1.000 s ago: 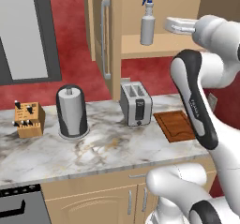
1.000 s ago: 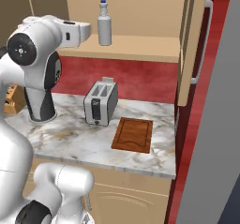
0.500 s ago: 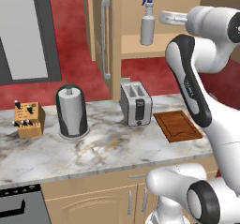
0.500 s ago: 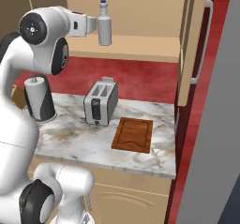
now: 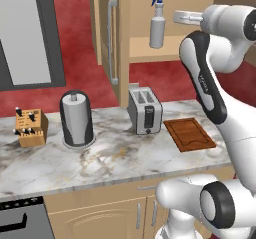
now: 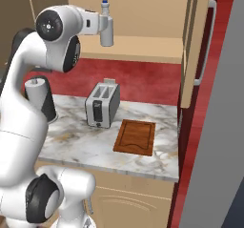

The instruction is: Grab the spray bottle from the cabinet, then place it next to the cutting board for sanitizing. Then grab the dish brush from the countertop next to the sink and place it next to the cutting board.

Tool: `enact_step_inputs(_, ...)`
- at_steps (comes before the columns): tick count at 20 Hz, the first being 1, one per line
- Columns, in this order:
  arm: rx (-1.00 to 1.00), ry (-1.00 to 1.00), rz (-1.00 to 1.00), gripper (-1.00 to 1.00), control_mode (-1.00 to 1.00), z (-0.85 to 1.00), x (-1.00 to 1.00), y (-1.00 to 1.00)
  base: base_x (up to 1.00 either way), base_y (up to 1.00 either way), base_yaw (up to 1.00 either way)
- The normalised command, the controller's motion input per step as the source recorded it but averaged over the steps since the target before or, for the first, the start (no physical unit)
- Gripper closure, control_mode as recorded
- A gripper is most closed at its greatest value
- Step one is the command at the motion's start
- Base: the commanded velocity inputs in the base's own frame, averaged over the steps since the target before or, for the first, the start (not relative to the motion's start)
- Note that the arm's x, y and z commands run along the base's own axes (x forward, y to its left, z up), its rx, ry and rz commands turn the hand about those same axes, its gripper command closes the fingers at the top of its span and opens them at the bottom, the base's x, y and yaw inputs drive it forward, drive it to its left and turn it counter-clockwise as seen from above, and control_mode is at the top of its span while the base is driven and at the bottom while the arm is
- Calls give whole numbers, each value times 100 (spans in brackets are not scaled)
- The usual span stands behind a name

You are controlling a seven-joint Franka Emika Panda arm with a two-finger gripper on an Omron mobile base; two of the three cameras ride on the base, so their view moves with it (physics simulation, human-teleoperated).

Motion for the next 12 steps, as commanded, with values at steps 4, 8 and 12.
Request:
enact_step_inputs(4,-8,0,0,-100,-100,-5,27,0,0,0,0)
enact_step_inputs(8,-5,0,0,-100,-100,-6,27,0,0,0,0)
enact_step_inputs(12,-3,0,0,-100,-100,-14,38,0,0,0,0)
